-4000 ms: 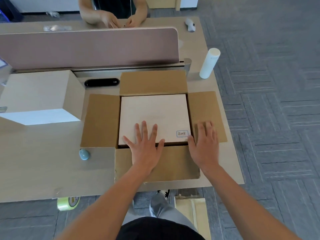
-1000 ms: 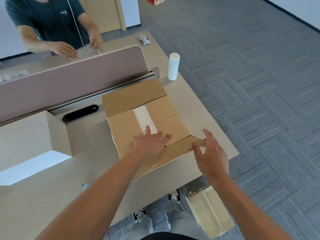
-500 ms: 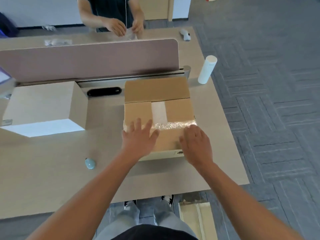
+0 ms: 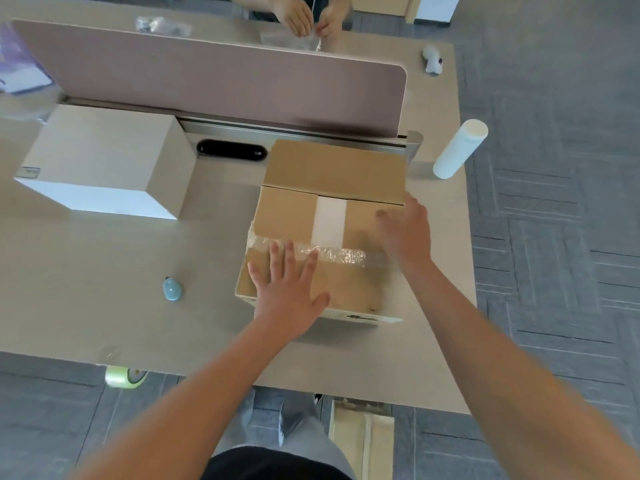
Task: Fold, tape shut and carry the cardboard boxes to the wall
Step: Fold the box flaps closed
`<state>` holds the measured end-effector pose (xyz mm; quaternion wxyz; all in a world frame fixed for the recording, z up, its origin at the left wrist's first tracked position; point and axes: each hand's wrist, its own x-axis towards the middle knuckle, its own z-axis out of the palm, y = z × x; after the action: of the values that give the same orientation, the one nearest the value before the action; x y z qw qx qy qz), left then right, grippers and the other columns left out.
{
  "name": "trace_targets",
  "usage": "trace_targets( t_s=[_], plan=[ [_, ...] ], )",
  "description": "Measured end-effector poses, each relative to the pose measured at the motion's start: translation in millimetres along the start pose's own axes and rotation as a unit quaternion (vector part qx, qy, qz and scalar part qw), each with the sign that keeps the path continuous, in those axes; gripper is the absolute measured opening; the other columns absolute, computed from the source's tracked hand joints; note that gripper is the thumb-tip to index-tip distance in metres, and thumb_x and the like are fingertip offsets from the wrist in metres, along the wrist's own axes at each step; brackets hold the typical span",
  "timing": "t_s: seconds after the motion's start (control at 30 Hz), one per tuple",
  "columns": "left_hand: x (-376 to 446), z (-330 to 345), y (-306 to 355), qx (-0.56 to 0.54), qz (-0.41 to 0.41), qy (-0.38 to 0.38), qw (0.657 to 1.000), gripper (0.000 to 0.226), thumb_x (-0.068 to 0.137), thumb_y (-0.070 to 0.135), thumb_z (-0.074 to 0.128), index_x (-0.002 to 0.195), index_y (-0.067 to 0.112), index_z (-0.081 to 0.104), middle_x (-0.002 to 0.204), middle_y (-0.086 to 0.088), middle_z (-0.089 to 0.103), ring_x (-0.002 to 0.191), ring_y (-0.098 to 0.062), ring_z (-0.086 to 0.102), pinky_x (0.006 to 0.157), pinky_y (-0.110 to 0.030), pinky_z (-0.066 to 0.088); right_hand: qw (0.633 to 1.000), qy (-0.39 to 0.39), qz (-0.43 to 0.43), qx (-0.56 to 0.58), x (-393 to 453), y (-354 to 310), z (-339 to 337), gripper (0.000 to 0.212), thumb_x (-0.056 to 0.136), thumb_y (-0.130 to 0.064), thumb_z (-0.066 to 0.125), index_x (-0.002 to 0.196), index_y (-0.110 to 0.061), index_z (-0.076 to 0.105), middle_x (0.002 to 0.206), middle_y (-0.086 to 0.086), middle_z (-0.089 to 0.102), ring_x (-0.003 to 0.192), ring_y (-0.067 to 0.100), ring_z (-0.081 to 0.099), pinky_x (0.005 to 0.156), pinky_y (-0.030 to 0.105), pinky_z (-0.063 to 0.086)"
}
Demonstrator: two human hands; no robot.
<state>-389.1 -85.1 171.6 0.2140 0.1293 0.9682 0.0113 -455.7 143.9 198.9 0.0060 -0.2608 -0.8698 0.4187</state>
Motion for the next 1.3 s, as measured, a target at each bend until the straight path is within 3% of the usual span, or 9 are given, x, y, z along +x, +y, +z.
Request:
trace_targets(
  t_s=[0.1,0.27,0.43,0.53,0.63,0.8,0.93,1.13,1.3],
  plan=[
    [2.3,-0.4,1.4,0.013,-0.004,-0.007,1.0,0.087,0.099,0.073,0.025,0.162,0.032,-0.019,0.168,-0.016,-0.028,0.153,-0.043,-0.028,0.118,-0.076,0.003,0.998,-0.024,0.015,0.064,34.3,-11.9,5.9,0.077,0.094,-0.049,0.067,0.159,-0.021,0.035,0.152,0.006,0.049,0.141,0.025,0.046,0.109,0.033,0.035],
    [3.7,2.0,0.8,0.019,-0.004,-0.011,1.0,0.088,0.098,0.074,0.024,0.162,0.033,-0.02,0.167,-0.015,-0.03,0.152,-0.042,-0.03,0.118,-0.076,0.001,0.995,-0.019,0.021,0.094,58.2,-9.9,13.9,0.095,0.083,-0.065,0.069,0.16,-0.024,0.031,0.145,0.005,0.055,0.136,0.026,0.051,0.114,0.041,0.041],
    [4.7,1.7,1.9,0.026,-0.004,-0.017,1.0,0.089,0.098,0.074,0.023,0.161,0.032,-0.022,0.166,-0.015,-0.033,0.151,-0.042,-0.033,0.118,-0.076,0.0,0.989,0.001,0.024,0.146,44.4,-6.3,2.5,0.112,0.077,-0.076,0.066,0.165,-0.025,0.018,0.16,0.001,0.046,0.146,0.022,0.045,0.121,0.043,0.036],
    [4.4,-0.4,2.0,0.024,-0.003,-0.025,0.999,0.087,0.098,0.074,0.021,0.161,0.032,-0.022,0.166,-0.014,-0.033,0.151,-0.042,-0.033,0.118,-0.077,-0.001,0.982,-0.002,0.014,0.187,26.5,-5.3,-15.3,0.106,0.087,-0.079,0.059,0.166,-0.026,0.014,0.163,0.002,0.042,0.15,0.02,0.039,0.12,0.036,0.033],
    [3.4,-0.8,0.5,0.029,0.002,-0.025,0.999,0.086,0.098,0.074,0.019,0.161,0.033,-0.022,0.167,-0.014,-0.032,0.151,-0.042,-0.032,0.118,-0.076,0.001,0.981,0.011,0.002,0.194,5.6,-0.2,-30.3,0.087,0.096,-0.077,0.042,0.163,-0.024,0.028,0.155,0.001,0.051,0.142,0.019,0.046,0.11,0.03,0.034],
    [-2.5,-10.9,1.1,0.027,-0.004,0.005,1.0,0.088,0.095,0.078,0.029,0.165,0.031,0.0,0.172,-0.015,-0.01,0.158,-0.04,-0.011,0.121,-0.069,0.013,0.998,-0.021,-0.051,0.038,-28.4,20.5,-24.6,0.069,0.099,-0.072,0.042,0.146,-0.023,0.054,0.13,0.004,0.069,0.122,0.025,0.062,0.108,0.043,0.045],
    [-10.2,-19.2,3.1,0.02,-0.027,0.107,0.994,0.085,0.087,0.077,0.05,0.148,0.019,0.037,0.155,-0.011,0.033,0.143,-0.032,0.031,0.108,-0.048,0.04,0.963,-0.001,-0.168,-0.211,-57.0,43.0,10.0,0.054,0.094,-0.046,0.06,0.138,-0.014,0.059,0.143,0.01,0.059,0.138,0.034,0.05,0.116,0.046,0.035],
    [3.0,-15.5,-17.5,-0.003,-0.031,0.072,0.997,0.097,0.089,0.08,0.036,0.164,0.031,-0.002,0.172,-0.012,-0.014,0.158,-0.039,-0.014,0.124,-0.066,0.007,0.938,0.005,-0.151,-0.312,-95.6,48.2,46.9,0.076,0.098,-0.044,0.056,0.16,-0.007,0.034,0.169,0.016,0.027,0.158,0.034,0.021,0.128,0.051,0.018],
    [11.2,-17.5,-31.6,-0.013,-0.041,0.02,0.999,0.094,0.089,0.083,0.029,0.163,0.038,-0.008,0.172,-0.008,-0.02,0.157,-0.039,-0.02,0.121,-0.071,0.003,0.94,0.012,-0.13,-0.315,-100.7,50.3,55.9,0.076,0.102,-0.053,0.031,0.163,-0.008,0.027,0.172,0.016,0.02,0.16,0.033,0.014,0.129,0.053,0.014]
  ],
)
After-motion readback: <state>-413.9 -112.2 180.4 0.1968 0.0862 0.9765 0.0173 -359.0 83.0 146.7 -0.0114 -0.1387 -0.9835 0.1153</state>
